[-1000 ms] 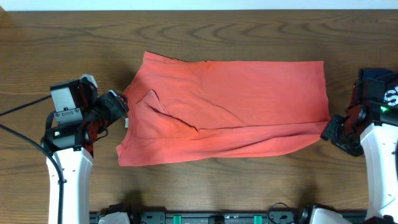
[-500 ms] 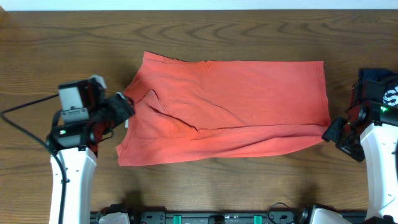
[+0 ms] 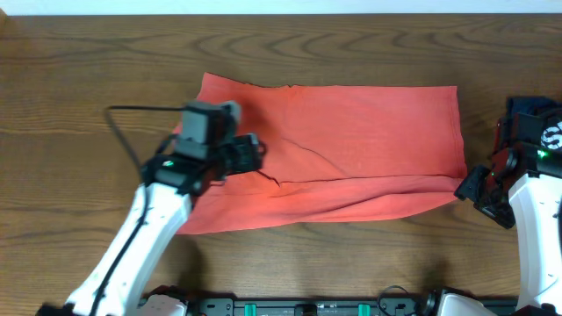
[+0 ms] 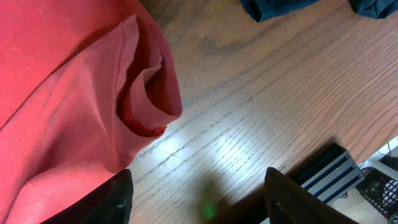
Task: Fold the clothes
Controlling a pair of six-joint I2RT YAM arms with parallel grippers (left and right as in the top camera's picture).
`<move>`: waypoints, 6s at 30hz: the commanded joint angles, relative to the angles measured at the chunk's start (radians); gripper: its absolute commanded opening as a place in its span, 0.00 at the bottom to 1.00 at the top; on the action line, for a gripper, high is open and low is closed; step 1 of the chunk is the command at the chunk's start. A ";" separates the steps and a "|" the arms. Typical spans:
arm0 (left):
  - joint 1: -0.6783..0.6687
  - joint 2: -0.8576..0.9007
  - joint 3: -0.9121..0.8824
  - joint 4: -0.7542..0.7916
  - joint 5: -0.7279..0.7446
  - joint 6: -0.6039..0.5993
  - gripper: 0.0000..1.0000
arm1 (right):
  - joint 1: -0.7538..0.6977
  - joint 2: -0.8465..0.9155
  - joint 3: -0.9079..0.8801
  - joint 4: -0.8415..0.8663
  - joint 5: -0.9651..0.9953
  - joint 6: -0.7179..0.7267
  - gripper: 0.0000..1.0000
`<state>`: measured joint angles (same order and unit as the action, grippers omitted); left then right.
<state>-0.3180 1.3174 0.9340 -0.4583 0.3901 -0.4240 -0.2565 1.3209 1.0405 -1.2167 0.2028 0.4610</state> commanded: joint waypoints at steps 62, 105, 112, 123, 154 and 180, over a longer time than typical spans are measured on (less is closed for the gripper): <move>-0.612 0.762 0.229 0.943 0.441 -0.349 0.60 | -0.018 -0.007 0.013 0.006 -0.012 0.013 0.66; -0.513 0.702 0.231 0.800 0.608 -0.159 0.96 | -0.020 -0.007 0.014 0.187 -0.188 -0.051 0.74; -0.363 0.696 0.231 0.454 0.504 0.055 0.96 | -0.027 0.076 0.014 0.264 -0.184 -0.051 0.51; -0.163 0.696 0.229 0.120 0.417 0.126 0.96 | -0.031 0.423 0.014 0.324 -0.184 -0.051 0.50; -0.209 0.469 0.228 0.096 0.156 0.162 0.98 | -0.032 0.425 0.095 0.357 -0.227 -0.130 0.01; -0.204 0.433 0.228 0.040 -0.021 0.161 0.98 | -0.032 0.415 0.011 0.372 -0.181 -0.204 0.25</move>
<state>-0.5262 1.7454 1.1629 -0.4126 0.3847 -0.2798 -0.2825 1.7466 1.0870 -0.8646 0.0032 0.2691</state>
